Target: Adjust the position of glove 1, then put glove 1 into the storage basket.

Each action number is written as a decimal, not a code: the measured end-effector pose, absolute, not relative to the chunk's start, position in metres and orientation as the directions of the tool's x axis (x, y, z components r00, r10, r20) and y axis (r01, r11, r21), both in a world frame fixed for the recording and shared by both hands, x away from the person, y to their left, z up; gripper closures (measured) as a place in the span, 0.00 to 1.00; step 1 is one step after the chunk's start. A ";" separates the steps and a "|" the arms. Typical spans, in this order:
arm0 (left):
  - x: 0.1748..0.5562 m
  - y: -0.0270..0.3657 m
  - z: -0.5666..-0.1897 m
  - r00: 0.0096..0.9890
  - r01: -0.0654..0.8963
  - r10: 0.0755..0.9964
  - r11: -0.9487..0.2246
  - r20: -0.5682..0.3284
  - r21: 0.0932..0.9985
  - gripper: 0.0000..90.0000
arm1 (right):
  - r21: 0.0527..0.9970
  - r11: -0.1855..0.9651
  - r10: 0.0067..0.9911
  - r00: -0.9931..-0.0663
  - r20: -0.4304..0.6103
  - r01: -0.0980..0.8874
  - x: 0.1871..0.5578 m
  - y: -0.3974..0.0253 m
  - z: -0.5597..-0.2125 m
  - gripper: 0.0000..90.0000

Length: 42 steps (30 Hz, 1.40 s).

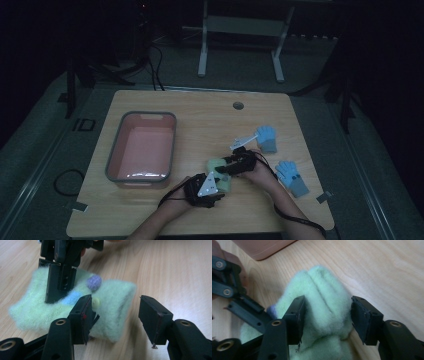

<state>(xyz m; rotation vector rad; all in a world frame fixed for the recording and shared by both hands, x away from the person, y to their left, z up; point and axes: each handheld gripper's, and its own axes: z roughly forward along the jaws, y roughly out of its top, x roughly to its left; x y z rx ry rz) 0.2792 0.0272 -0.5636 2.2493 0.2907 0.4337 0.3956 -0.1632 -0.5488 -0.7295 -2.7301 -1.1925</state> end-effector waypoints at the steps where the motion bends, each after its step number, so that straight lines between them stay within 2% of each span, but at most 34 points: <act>1: 0.279 0.026 -0.565 0.909 0.057 0.343 -0.664 0.236 0.746 0.50 | 0.671 0.583 0.394 -0.882 0.259 0.458 0.395 -0.163 -0.550 0.56; 4: 0.278 0.021 -0.567 0.901 0.023 0.330 -0.684 0.282 0.729 0.51 | 0.675 0.588 0.393 -0.887 0.243 0.446 0.392 -0.161 -0.551 0.61; 7: 0.278 0.020 -0.567 0.893 0.015 0.334 -0.691 0.301 0.722 0.61 | 0.674 0.590 0.393 -0.887 0.242 0.445 0.391 -0.161 -0.550 0.65; 9: 0.280 0.019 -0.567 0.882 0.010 0.341 -0.703 0.324 0.711 0.68 | 0.675 0.590 0.394 -0.888 0.239 0.444 0.390 -0.160 -0.550 0.71; 14: 0.282 0.020 -0.561 0.888 0.058 0.368 -0.683 0.274 0.728 0.79 | 0.683 0.583 0.402 -0.887 0.229 0.441 0.387 -0.159 -0.544 0.82; 20: 0.284 0.022 -0.550 0.895 0.089 0.373 -0.685 0.244 0.723 0.81 | 0.684 0.584 0.397 -0.889 0.229 0.437 0.385 -0.158 -0.535 0.84; 29: 0.286 0.031 -0.525 0.891 0.087 0.382 -0.675 0.246 0.733 0.82 | 0.724 0.541 0.393 -0.890 0.231 0.427 0.384 -0.156 -0.511 0.84; 42: 0.292 0.059 -0.481 0.871 0.073 0.399 -0.683 0.288 0.727 0.82 | 0.765 0.520 0.372 -0.907 0.198 0.380 0.391 -0.131 -0.468 0.84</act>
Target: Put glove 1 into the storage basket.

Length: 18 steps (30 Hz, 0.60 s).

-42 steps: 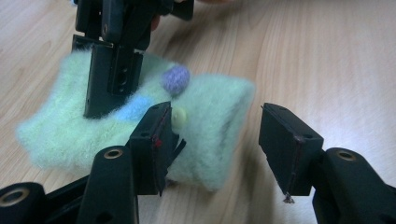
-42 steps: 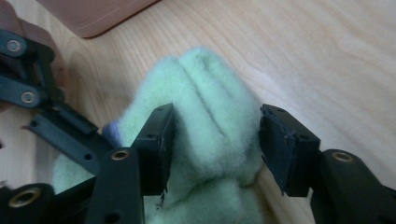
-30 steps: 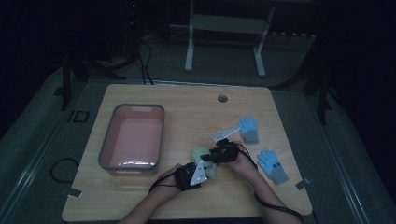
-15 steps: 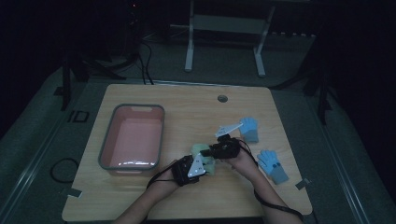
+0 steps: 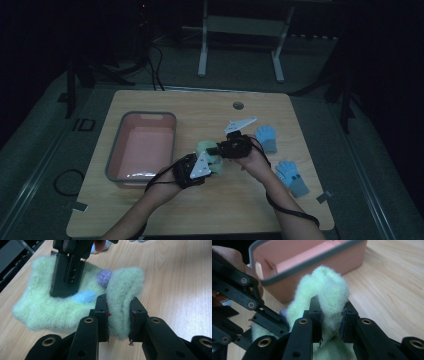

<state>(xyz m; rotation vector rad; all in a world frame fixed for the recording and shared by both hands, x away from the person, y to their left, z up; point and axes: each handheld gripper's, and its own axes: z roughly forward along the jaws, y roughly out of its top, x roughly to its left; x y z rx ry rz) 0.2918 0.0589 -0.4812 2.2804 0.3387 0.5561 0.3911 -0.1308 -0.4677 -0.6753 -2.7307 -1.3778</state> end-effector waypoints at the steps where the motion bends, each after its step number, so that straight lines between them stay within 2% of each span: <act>1: 0.293 0.062 -0.480 0.868 0.076 0.405 -0.680 0.287 0.729 0.82 | 0.764 0.522 0.371 -0.908 0.197 0.379 0.392 -0.128 -0.465 0.84; 18: 0.295 0.103 -0.460 0.842 0.107 0.448 -0.686 0.302 0.720 0.82 | 0.770 0.541 0.335 -0.926 0.171 0.338 0.400 -0.078 -0.440 0.84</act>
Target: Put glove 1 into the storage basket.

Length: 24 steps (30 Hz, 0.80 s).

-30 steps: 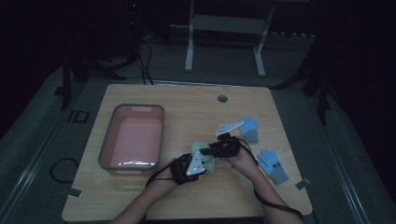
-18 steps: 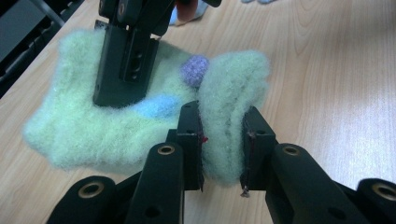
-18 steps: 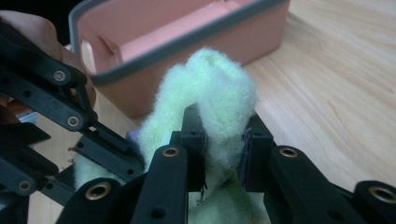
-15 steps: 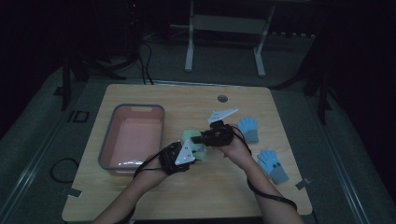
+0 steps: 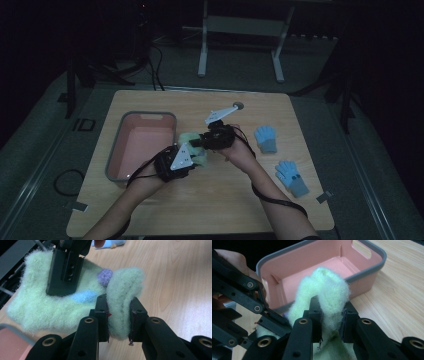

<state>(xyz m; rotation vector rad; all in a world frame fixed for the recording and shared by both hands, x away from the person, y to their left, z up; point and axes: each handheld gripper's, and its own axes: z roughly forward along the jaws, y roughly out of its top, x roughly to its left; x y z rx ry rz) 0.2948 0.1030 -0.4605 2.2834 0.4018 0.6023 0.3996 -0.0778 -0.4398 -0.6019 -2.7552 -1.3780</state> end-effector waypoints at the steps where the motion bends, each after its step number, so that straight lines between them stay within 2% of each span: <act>1: 0.295 0.106 -0.460 0.839 0.110 0.452 -0.685 0.302 0.721 0.82 | 0.770 0.541 0.335 -0.927 0.170 0.337 0.400 -0.075 -0.439 0.84; 24: 0.282 0.185 -0.452 0.776 0.190 0.533 -0.709 0.338 0.679 0.83 | 0.772 0.580 0.228 -0.961 0.154 0.261 0.402 0.024 -0.425 0.84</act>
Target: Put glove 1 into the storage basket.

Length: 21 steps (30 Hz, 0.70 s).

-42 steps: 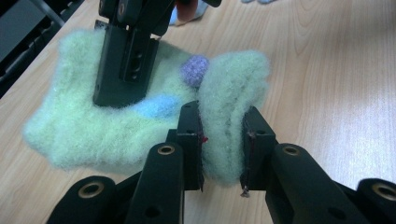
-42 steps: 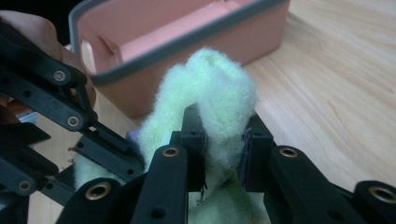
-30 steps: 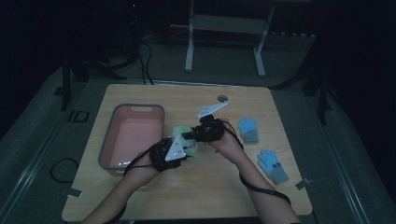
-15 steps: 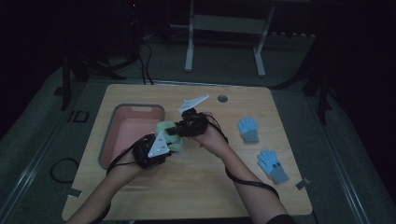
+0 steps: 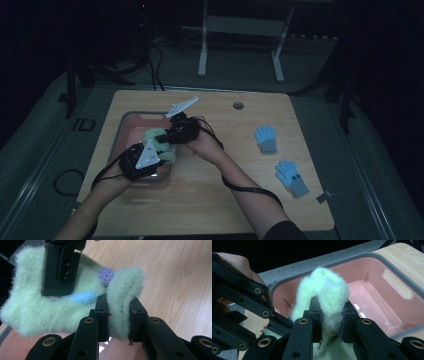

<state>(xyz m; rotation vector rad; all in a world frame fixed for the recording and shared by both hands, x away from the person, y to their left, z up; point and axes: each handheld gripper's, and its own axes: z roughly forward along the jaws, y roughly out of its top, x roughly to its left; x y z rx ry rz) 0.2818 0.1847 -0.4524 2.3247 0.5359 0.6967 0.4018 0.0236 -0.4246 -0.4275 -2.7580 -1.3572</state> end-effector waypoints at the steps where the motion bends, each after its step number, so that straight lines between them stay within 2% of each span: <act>1: 0.282 0.188 -0.454 0.775 0.198 0.535 -0.711 0.336 0.675 0.83 | 0.771 0.581 0.228 -0.961 0.154 0.261 0.401 0.028 -0.426 0.84; 10: 0.289 0.209 -0.473 0.777 0.246 0.545 -0.723 0.315 0.645 0.82 | 0.757 0.595 0.217 -0.961 0.173 0.271 0.405 0.058 -0.446 0.84; 16: 0.306 0.210 -0.493 0.807 0.285 0.517 -0.765 0.286 0.577 0.82 | 0.716 0.620 0.250 -0.946 0.206 0.319 0.419 0.066 -0.475 0.83; 18: 0.310 0.207 -0.493 0.815 0.288 0.504 -0.779 0.285 0.557 0.82 | 0.708 0.624 0.259 -0.942 0.212 0.331 0.422 0.067 -0.481 0.81; 21: 0.320 0.205 -0.495 0.836 0.324 0.494 -0.795 0.237 0.512 0.82 | 0.689 0.630 0.283 -0.932 0.224 0.357 0.427 0.065 -0.486 0.76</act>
